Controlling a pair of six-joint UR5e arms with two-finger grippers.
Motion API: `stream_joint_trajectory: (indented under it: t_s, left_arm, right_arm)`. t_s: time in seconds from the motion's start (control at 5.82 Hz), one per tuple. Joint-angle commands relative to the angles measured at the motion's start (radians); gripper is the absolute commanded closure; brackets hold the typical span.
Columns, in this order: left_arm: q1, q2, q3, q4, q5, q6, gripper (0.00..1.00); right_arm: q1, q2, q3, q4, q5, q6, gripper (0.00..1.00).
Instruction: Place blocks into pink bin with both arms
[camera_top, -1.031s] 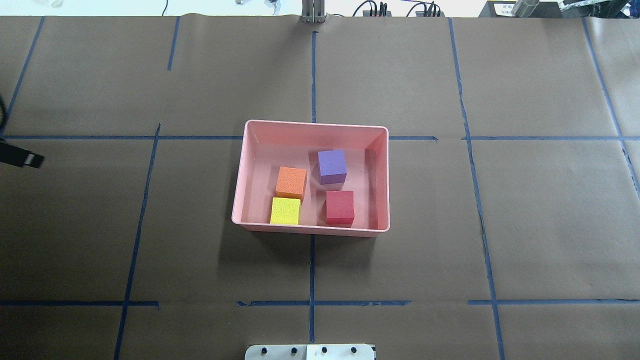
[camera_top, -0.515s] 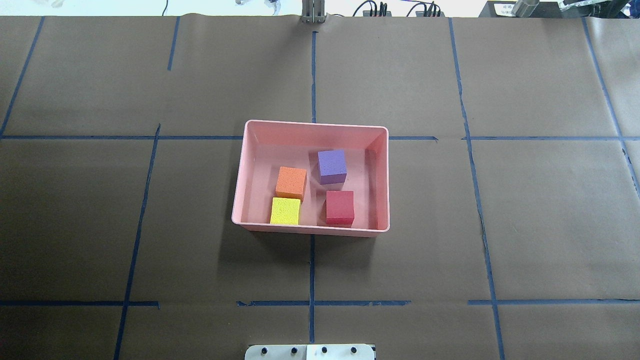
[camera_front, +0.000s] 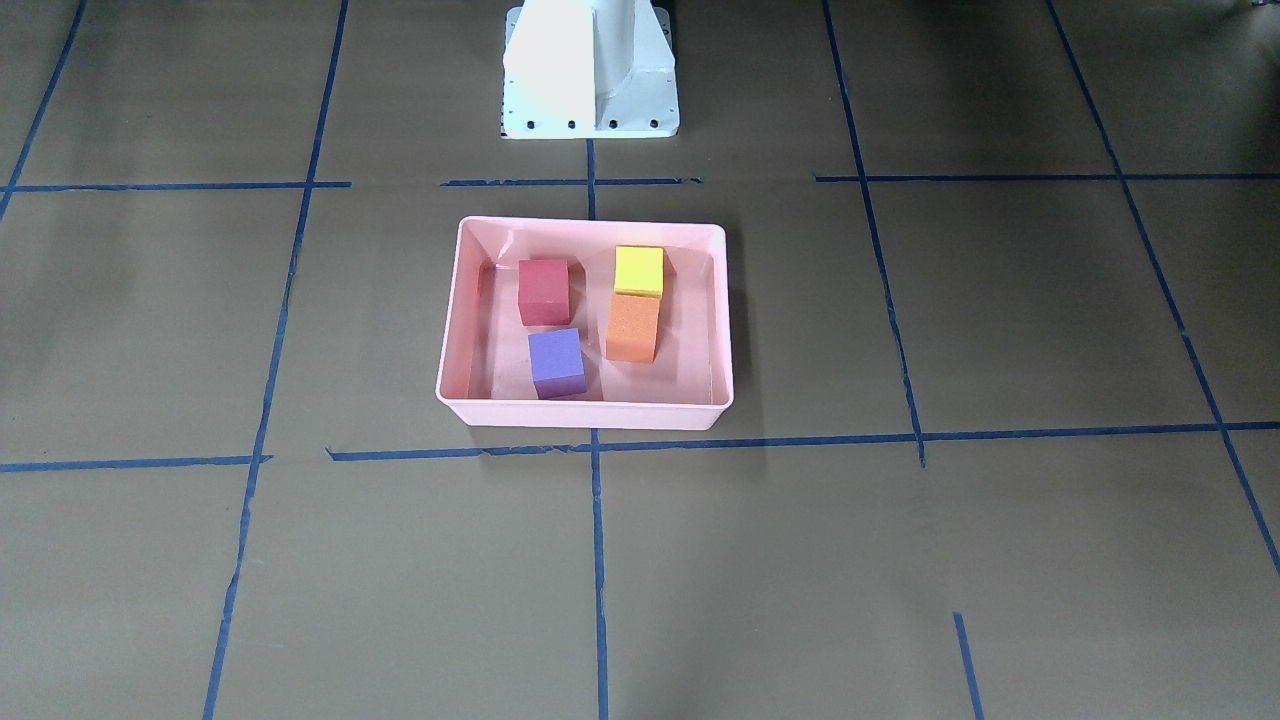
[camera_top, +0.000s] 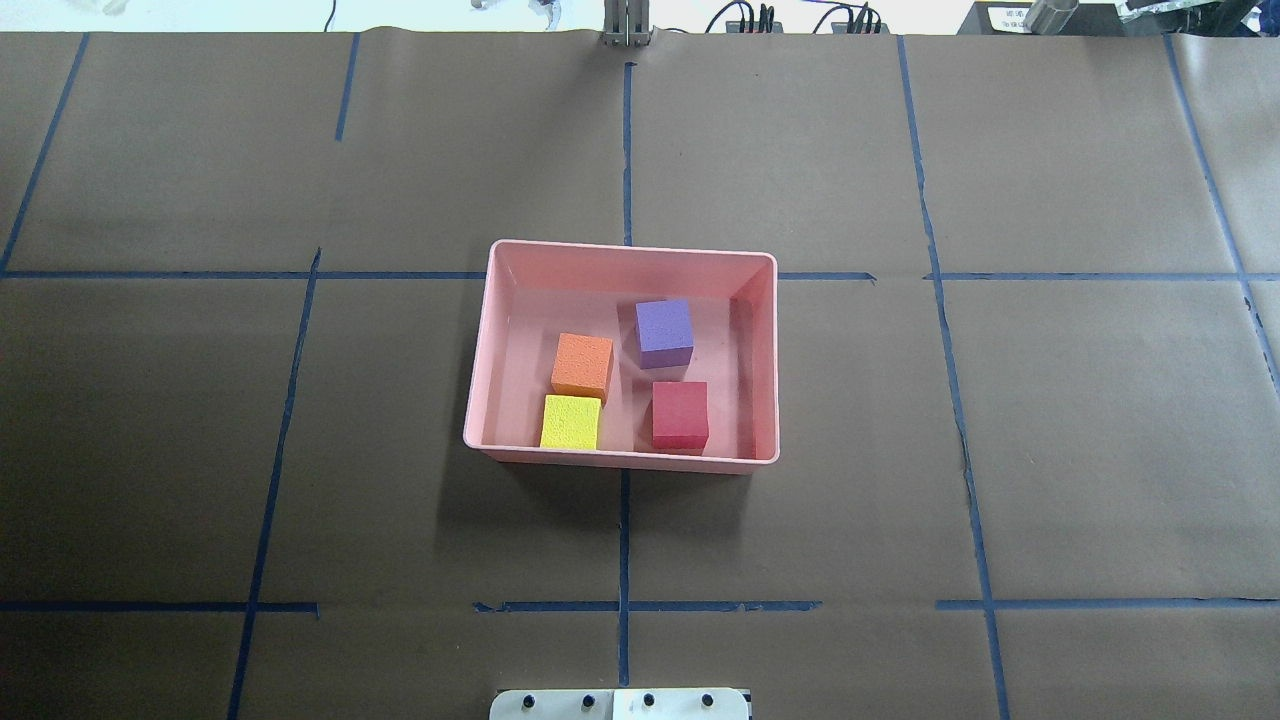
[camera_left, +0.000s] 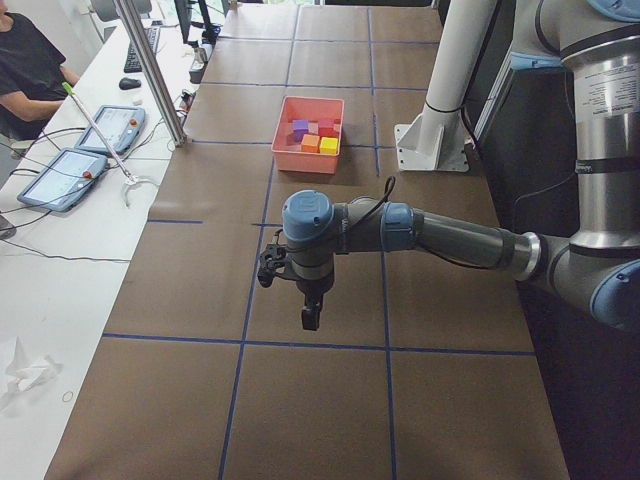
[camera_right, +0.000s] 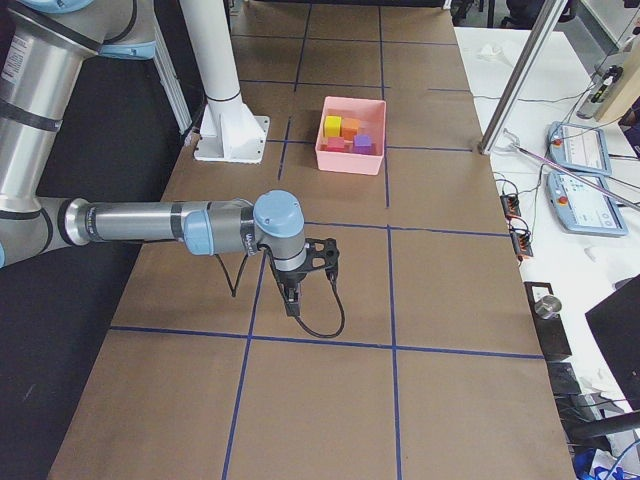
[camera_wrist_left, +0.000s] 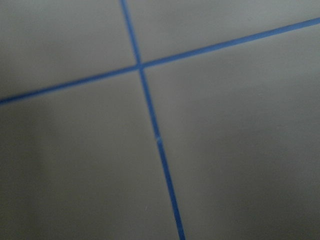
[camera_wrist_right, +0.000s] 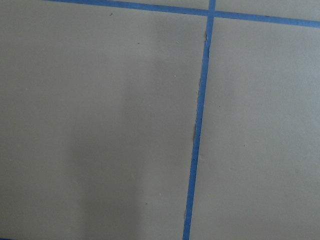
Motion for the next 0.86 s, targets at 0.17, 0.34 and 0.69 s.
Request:
stream_joint_trajectory:
  t_s: [0.17, 0.34, 0.69]
  left_arm:
    - [-0.003, 0.043, 0.019, 0.001, -0.027, 0.002, 0.00]
    - [-0.003, 0.041, 0.017, 0.001, -0.027, 0.001, 0.00]
    - [-0.001, 0.034, 0.010, -0.002, -0.027, 0.002, 0.00]
  right_arm:
    - [-0.002, 0.018, -0.037, -0.004, 0.014, 0.000, 0.00]
    - [-0.002, 0.015, -0.046, -0.004, 0.013, 0.000, 0.00]
    - [-0.002, 0.015, -0.034, -0.017, 0.025, 0.000, 0.00]
